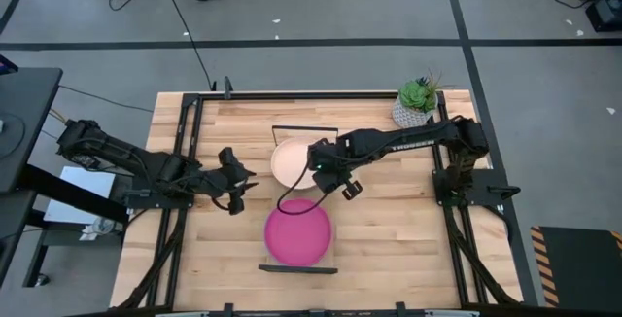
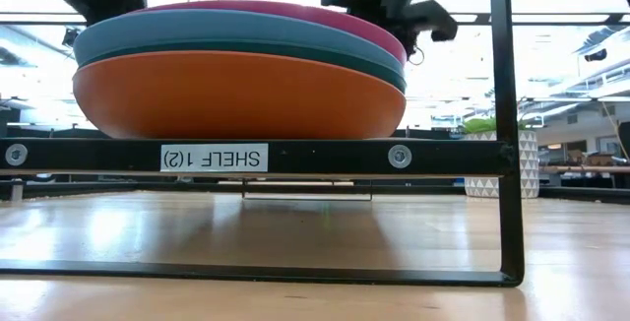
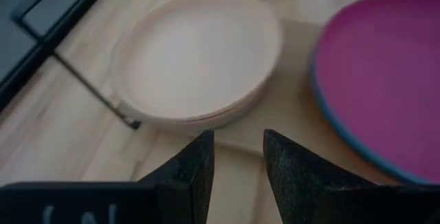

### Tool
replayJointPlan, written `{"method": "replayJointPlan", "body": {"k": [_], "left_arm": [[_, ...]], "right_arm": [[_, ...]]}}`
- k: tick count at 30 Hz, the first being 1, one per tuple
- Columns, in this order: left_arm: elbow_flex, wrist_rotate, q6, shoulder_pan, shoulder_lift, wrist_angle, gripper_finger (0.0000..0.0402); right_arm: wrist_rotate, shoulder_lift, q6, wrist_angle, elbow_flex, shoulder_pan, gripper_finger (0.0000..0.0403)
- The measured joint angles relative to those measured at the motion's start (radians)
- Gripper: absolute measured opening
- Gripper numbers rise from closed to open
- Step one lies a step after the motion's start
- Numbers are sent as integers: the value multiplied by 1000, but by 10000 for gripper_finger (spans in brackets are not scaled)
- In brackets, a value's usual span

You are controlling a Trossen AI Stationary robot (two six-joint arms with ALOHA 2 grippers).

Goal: Place and stack plates onto a shelf
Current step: Adjust the stacked plates

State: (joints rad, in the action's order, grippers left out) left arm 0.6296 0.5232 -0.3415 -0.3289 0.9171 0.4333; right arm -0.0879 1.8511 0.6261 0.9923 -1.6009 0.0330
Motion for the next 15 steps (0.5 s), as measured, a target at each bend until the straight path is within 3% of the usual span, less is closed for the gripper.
{"method": "replayJointPlan", "body": {"k": [7, 15], "left_arm": [[-134, 31, 37, 104, 99, -142, 133], [-228, -46, 74, 217, 122, -338, 133]], "right_arm": [[-38, -80, -170, 14, 43, -2, 99], [-50, -132, -147, -405, 310, -13, 81]]}}
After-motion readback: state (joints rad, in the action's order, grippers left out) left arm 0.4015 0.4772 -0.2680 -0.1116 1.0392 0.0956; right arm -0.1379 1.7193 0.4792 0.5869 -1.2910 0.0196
